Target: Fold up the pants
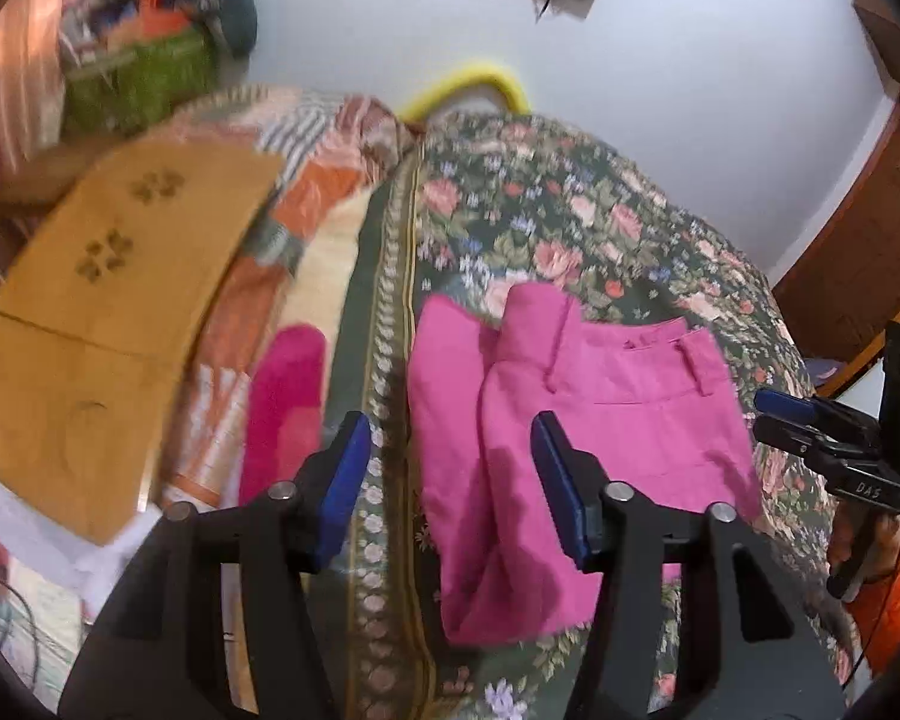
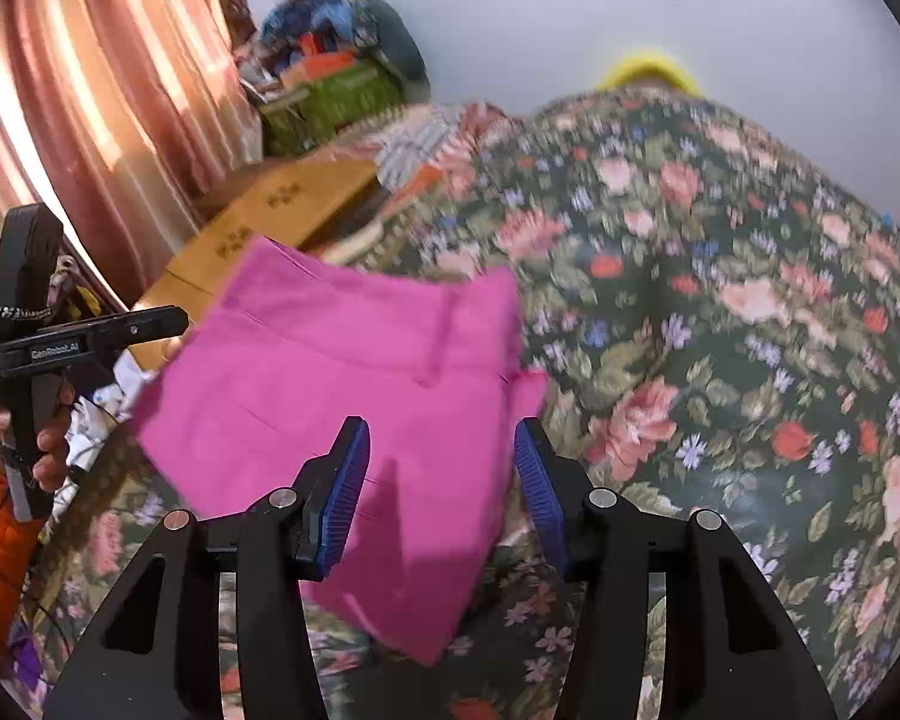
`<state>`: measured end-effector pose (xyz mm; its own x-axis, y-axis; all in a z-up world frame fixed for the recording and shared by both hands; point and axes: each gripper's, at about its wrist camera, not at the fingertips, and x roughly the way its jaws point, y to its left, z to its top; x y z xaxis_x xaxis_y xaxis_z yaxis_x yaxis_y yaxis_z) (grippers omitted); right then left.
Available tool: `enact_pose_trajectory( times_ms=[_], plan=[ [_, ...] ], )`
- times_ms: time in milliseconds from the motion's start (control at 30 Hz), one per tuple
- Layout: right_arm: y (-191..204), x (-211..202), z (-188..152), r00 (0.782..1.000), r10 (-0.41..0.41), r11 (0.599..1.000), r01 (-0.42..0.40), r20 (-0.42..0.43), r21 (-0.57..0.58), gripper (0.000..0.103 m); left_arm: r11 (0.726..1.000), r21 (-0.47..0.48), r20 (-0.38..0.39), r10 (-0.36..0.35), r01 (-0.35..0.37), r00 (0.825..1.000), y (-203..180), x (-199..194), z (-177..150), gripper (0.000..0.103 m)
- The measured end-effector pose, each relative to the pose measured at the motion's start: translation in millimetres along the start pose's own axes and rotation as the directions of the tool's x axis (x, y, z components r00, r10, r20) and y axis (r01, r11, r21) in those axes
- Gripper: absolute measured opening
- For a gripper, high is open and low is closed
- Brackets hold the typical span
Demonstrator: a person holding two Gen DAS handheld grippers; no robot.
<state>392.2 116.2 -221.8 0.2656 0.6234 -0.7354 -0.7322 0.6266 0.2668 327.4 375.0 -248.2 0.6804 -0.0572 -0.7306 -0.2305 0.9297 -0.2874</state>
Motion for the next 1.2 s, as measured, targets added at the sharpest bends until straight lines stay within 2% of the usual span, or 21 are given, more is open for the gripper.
enact_pose_trajectory(
  times_ms=[67,133,233,367,467,533,667,700,733,800,867,1033,1200],
  plan=[
    [6.7,-2.2,1.6,0.999,0.032,0.999,-0.032,0.011,-0.012,0.047,1.000,0.007,0.005,-0.021,0.021,1.000,-6.1,-8.3,-3.3,0.032],
    [17.2,-1.0,-2.1,0.998,0.069,0.997,-0.069,0.000,-0.031,0.047,0.999,0.022,-0.016,-0.044,0.045,0.999,-16.5,-8.3,-9.6,0.020],
    [30.8,12.7,-11.1,0.991,0.119,0.991,-0.123,-0.061,-0.049,0.047,0.997,0.064,-0.044,-0.048,0.051,0.998,-32.1,-1.4,-22.1,0.015],
    [36.6,38.2,-25.0,0.979,0.129,0.988,-0.140,-0.158,-0.064,0.047,0.996,0.090,-0.106,-0.002,0.012,0.994,-33.0,18.7,-38.1,0.014],
    [31.2,40.9,-28.9,0.973,0.149,0.985,-0.161,-0.179,-0.058,0.047,0.998,0.058,-0.145,0.014,-0.006,0.989,-17.3,34.2,-44.0,0.013],
    [28.2,38.1,-29.5,0.970,0.162,0.984,-0.173,-0.182,-0.048,0.046,0.998,0.049,-0.148,0.041,-0.034,0.988,-9.0,37.5,-45.1,0.013],
    [25.6,29.7,-33.5,0.972,0.151,0.984,-0.164,-0.181,-0.063,0.046,0.998,0.042,-0.152,0.048,-0.042,0.987,-1.1,35.4,-45.7,0.013],
    [23.7,27.6,-34.7,0.972,0.150,0.985,-0.164,-0.180,-0.061,0.046,0.997,0.053,-0.153,0.065,-0.057,0.986,-0.9,34.5,-45.8,0.013],
    [22.3,27.0,-35.6,0.971,0.153,0.984,-0.166,-0.181,-0.059,0.046,0.992,0.071,-0.156,0.114,-0.104,0.981,-0.3,33.1,-46.7,0.013],
    [19.5,24.4,-36.4,0.974,0.137,0.987,-0.149,-0.178,-0.056,0.047,0.988,0.078,-0.160,0.142,-0.131,0.977,3.4,30.2,-46.9,0.013],
    [16.4,19.7,-36.7,0.982,0.088,0.993,-0.101,-0.169,-0.069,0.047,0.991,0.050,-0.161,0.131,-0.125,0.978,8.5,21.9,-47.0,0.013],
    [5.7,-9.7,-29.6,0.991,0.071,0.997,-0.074,-0.111,-0.027,0.047,0.990,0.057,-0.066,0.134,-0.130,0.989,-9.0,-26.8,-39.4,0.013],
    [12.3,-69.3,-17.3,0.998,0.057,0.998,-0.057,0.025,-0.018,0.047,0.990,0.104,0.046,0.095,-0.100,0.994,-55.0,-86.8,-31.7,0.013]
  ],
)
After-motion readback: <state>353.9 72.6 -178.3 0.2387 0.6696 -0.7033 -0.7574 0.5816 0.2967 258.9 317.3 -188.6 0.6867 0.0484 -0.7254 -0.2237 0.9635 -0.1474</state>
